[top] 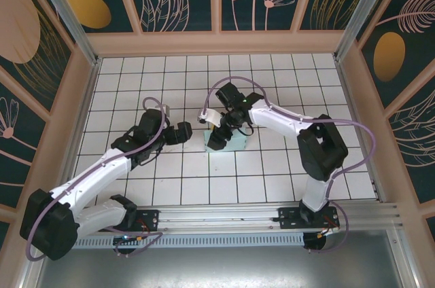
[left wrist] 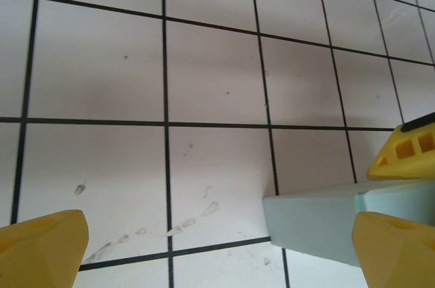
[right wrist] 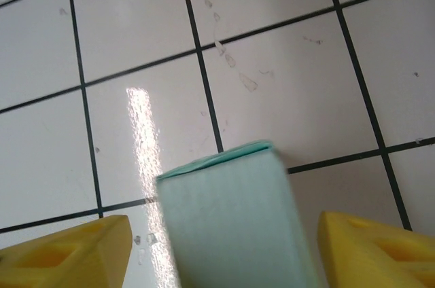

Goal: Fold the paper box

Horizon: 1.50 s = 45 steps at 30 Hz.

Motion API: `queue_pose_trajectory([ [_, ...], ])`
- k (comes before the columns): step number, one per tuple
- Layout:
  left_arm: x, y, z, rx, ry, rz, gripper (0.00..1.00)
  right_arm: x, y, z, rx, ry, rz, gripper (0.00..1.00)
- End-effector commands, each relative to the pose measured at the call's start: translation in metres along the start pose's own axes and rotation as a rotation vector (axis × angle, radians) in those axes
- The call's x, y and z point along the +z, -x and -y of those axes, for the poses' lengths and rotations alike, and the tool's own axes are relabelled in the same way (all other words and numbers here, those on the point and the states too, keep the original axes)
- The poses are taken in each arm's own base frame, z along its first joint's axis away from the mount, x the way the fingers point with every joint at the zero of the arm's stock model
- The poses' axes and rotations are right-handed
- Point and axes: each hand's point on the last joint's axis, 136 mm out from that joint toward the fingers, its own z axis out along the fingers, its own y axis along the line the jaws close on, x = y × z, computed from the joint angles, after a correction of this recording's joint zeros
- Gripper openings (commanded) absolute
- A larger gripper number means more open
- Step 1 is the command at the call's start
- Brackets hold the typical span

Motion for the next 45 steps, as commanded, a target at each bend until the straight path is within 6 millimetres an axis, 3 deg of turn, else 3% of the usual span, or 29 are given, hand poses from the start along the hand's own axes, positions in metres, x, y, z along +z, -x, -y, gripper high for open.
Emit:
queue_pose_trajectory([
  [1, -0.002, -0.005, -0.015, 0.005, 0.058, -0.005, 0.99, 0.001, -0.003, 0.0, -0.037, 0.016, -0.06, 0.63],
  [4, -0.001, -0.007, -0.017, 0.006, 0.067, -0.009, 0.99, 0.001, 0.001, 0.0, -0.053, 0.016, -0.068, 0.41],
  [6, -0.001, -0.008, -0.018, 0.006, 0.071, -0.009, 0.99, -0.001, 0.006, 0.001, -0.068, 0.003, -0.06, 0.37],
  [12, -0.001, -0.01, -0.022, 0.006, 0.086, -0.01, 0.99, -0.015, 0.015, 0.013, -0.114, -0.137, -0.077, 0.36],
  [16, 0.006, -0.016, -0.031, -0.03, 0.091, -0.027, 0.99, -0.037, 0.028, 0.051, -0.151, -0.418, -0.059, 0.41],
  [18, 0.015, -0.025, -0.041, -0.098, 0.076, -0.061, 0.99, -0.051, 0.037, 0.071, -0.176, -0.578, -0.022, 0.37],
  [21, 0.023, -0.032, -0.045, -0.164, 0.041, -0.09, 0.99, -0.061, 0.046, 0.082, -0.244, -0.701, -0.012, 0.36],
  [24, 0.024, -0.032, -0.045, -0.174, 0.028, -0.092, 0.99, -0.062, 0.048, 0.093, -0.321, -0.82, -0.026, 0.32],
  [30, 0.018, -0.027, -0.044, -0.16, 0.024, -0.072, 0.99, -0.044, 0.025, 0.113, -0.405, -0.993, -0.119, 0.33],
  [33, 0.017, -0.027, -0.044, -0.156, 0.024, -0.067, 0.99, -0.038, 0.025, 0.108, -0.4, -0.986, -0.071, 0.39],
  [35, 0.018, -0.026, -0.046, -0.154, 0.033, -0.065, 0.99, -0.037, 0.026, 0.106, -0.377, -0.977, -0.049, 0.5],
  [37, 0.018, -0.023, -0.044, -0.144, 0.028, -0.058, 0.99, -0.036, 0.031, 0.097, -0.353, -0.935, -0.005, 0.75],
  [39, 0.016, -0.017, -0.041, -0.123, 0.018, -0.038, 0.99, -0.038, 0.037, 0.086, -0.309, -0.863, 0.06, 0.94],
  [40, 0.015, -0.011, -0.038, -0.102, 0.009, -0.02, 0.99, -0.039, 0.041, 0.078, -0.287, -0.809, 0.101, 0.99],
  [45, -0.004, 0.027, -0.038, -0.008, 0.039, 0.155, 0.99, -0.071, 0.062, 0.051, -0.142, -0.667, 0.363, 0.99],
])
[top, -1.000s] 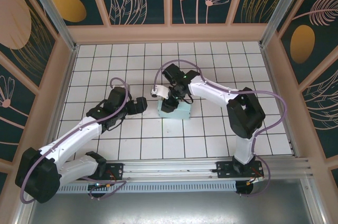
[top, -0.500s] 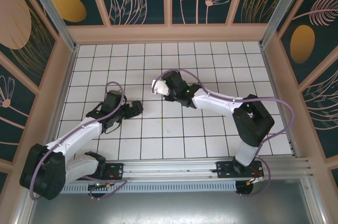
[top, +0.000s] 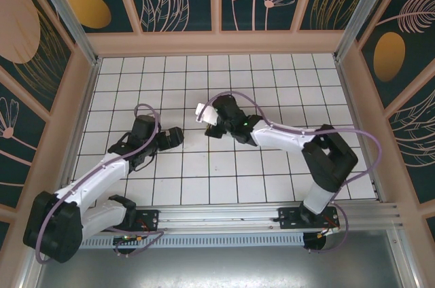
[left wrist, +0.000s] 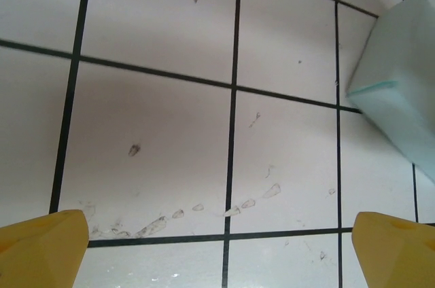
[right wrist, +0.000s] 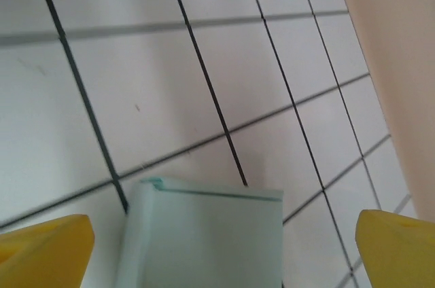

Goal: Fold the paper box

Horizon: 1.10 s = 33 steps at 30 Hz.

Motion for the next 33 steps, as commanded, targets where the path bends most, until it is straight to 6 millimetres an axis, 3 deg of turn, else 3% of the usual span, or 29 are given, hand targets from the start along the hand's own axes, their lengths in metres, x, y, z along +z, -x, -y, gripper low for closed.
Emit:
queue_pose_trajectory([
  [1, -0.022, 0.052, 0.012, 0.113, 0.001, 0.219, 0.99, -0.04, 0.034, 0.018, 0.246, 0.049, 0.218, 0.99],
  [4, -0.041, 0.09, 0.011, 0.195, 0.068, 0.403, 0.99, -0.066, 0.022, 0.048, 0.43, -0.007, 0.311, 0.99],
  [8, -0.064, 0.126, -0.008, 0.277, 0.254, 0.594, 0.99, -0.103, -0.029, 0.095, 0.693, -0.134, 0.402, 0.99],
  [11, -0.07, 0.138, -0.013, 0.388, 0.341, 0.665, 0.99, -0.128, -0.083, 0.116, 0.838, -0.261, 0.419, 0.99],
  [14, -0.064, 0.136, -0.024, 0.481, 0.384, 0.705, 0.99, -0.15, -0.134, 0.13, 0.914, -0.404, 0.4, 0.99],
  [19, -0.058, 0.135, -0.07, 0.43, 0.47, 0.717, 0.99, -0.164, -0.218, 0.135, 0.947, -0.652, 0.233, 0.99],
  [22, -0.055, 0.13, -0.085, 0.381, 0.419, 0.769, 0.99, -0.169, -0.241, 0.134, 0.976, -0.702, 0.274, 0.99],
  [26, -0.067, 0.132, -0.102, 0.29, 0.385, 0.89, 0.99, -0.169, -0.262, 0.131, 1.041, -0.72, 0.357, 0.99],
  [28, -0.072, 0.134, -0.112, 0.23, 0.348, 0.94, 0.99, -0.165, -0.268, 0.133, 1.069, -0.724, 0.378, 0.99],
  [31, -0.064, 0.141, -0.121, 0.205, 0.315, 0.926, 0.99, -0.152, -0.268, 0.141, 1.045, -0.682, 0.356, 0.99],
  [33, -0.06, 0.143, -0.118, 0.2, 0.264, 0.94, 0.99, -0.147, -0.269, 0.142, 1.014, -0.679, 0.37, 0.99],
])
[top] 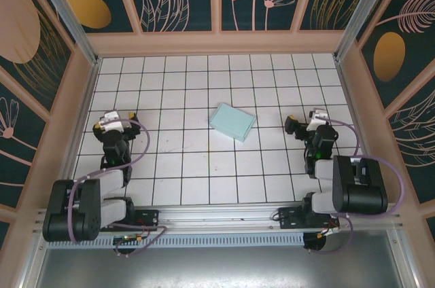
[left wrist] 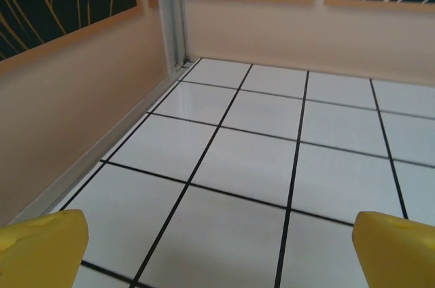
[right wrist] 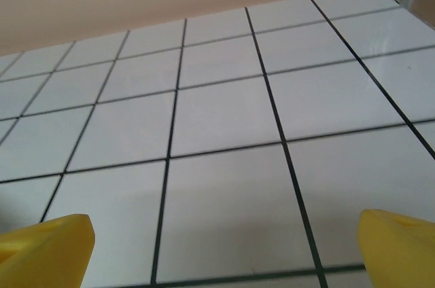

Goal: Fold the paper box

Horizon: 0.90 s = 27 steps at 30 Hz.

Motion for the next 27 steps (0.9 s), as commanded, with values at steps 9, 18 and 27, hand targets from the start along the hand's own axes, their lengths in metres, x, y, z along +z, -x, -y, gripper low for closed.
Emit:
queue_pose_trajectory([
  [9, 0.027, 0.005, 0.042, -0.031, -0.207, 0.068, 0.99, 0.014, 0.027, -0.007, -0.038, 0.049, 0.145, 0.99],
  [18, 0.027, 0.002, 0.05, -0.004, -0.247, 0.042, 0.99, 0.015, 0.027, -0.007, -0.04, 0.039, 0.144, 0.99],
  [27, 0.029, 0.001, 0.05, 0.0, -0.246, 0.037, 0.99, 0.017, 0.027, -0.005, -0.039, 0.018, 0.143, 0.99],
])
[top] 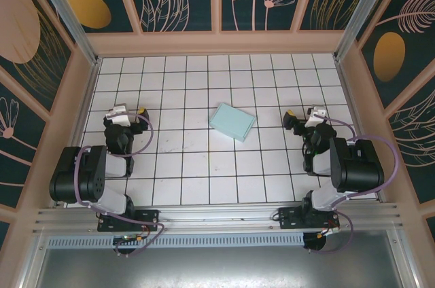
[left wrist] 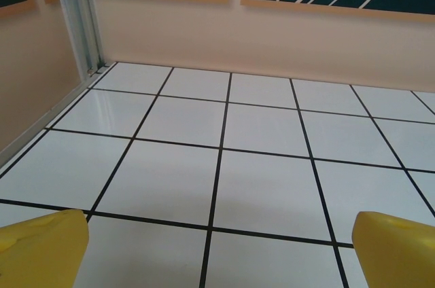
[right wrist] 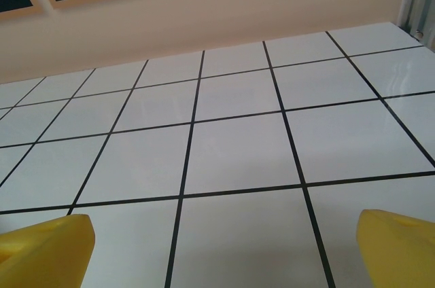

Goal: Fold the paper box

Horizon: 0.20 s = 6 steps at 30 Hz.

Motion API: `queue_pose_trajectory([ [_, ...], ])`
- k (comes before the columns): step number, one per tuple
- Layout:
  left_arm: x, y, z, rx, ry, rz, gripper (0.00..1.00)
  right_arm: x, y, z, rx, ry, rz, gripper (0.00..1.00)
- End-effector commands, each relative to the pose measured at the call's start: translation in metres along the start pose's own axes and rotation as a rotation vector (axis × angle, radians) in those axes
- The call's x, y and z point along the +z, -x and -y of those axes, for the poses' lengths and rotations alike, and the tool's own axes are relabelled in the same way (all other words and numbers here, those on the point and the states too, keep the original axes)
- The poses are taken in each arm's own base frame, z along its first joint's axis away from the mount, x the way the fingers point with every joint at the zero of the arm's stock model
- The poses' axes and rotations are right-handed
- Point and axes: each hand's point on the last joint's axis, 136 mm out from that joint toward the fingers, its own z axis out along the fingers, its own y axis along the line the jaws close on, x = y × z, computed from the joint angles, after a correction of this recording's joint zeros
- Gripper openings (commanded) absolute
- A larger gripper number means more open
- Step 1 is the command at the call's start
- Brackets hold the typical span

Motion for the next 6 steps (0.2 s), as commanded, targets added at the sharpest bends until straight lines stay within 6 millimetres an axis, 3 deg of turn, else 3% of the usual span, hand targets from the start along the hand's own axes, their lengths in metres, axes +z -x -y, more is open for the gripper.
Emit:
queue_pose_trajectory([
  [1, 0.0035, 0.0123, 0.0063, 0.015, -0.027, 0.037, 0.99, 0.0034, 0.0194, 0.0003, -0.025, -0.014, 0.069, 0.99],
  [6, 0.0023, 0.0135, 0.0064, 0.013, -0.027, 0.043, 0.99, 0.0032, 0.0183, 0.0004, -0.025, -0.014, 0.066, 0.99],
])
